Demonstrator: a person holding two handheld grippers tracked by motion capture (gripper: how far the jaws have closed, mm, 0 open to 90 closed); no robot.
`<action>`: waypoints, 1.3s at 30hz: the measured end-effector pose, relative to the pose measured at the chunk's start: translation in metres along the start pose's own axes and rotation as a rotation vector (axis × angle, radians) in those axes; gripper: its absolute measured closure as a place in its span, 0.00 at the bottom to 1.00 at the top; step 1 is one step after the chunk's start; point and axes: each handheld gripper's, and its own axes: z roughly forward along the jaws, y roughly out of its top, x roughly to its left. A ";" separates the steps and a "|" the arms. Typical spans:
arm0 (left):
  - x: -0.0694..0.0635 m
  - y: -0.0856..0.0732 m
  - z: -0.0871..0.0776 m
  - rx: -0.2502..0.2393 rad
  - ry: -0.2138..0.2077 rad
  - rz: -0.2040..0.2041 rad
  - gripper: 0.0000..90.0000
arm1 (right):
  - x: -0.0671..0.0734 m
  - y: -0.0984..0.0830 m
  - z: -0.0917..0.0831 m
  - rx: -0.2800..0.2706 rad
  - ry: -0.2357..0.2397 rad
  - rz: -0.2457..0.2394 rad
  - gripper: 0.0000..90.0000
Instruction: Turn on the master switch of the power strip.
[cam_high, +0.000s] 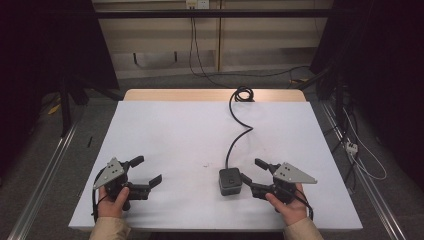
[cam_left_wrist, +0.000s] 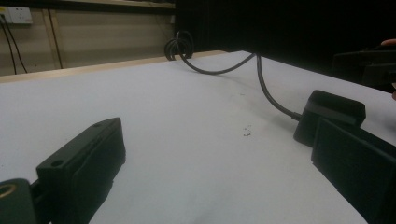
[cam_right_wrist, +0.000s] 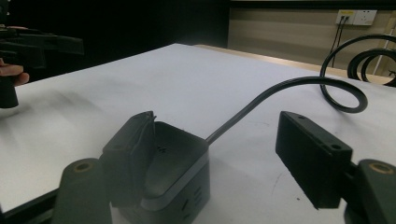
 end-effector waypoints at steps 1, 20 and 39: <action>0.000 0.000 0.000 -0.001 0.000 0.000 0.03 | 0.000 0.000 0.000 0.002 0.005 -0.002 0.33; 0.000 0.000 0.000 0.002 0.003 0.006 0.03 | 0.002 0.004 0.002 0.033 0.076 0.012 0.53; -0.001 0.000 0.000 -0.002 0.001 0.008 0.03 | 0.004 0.006 0.003 0.073 0.147 0.032 0.76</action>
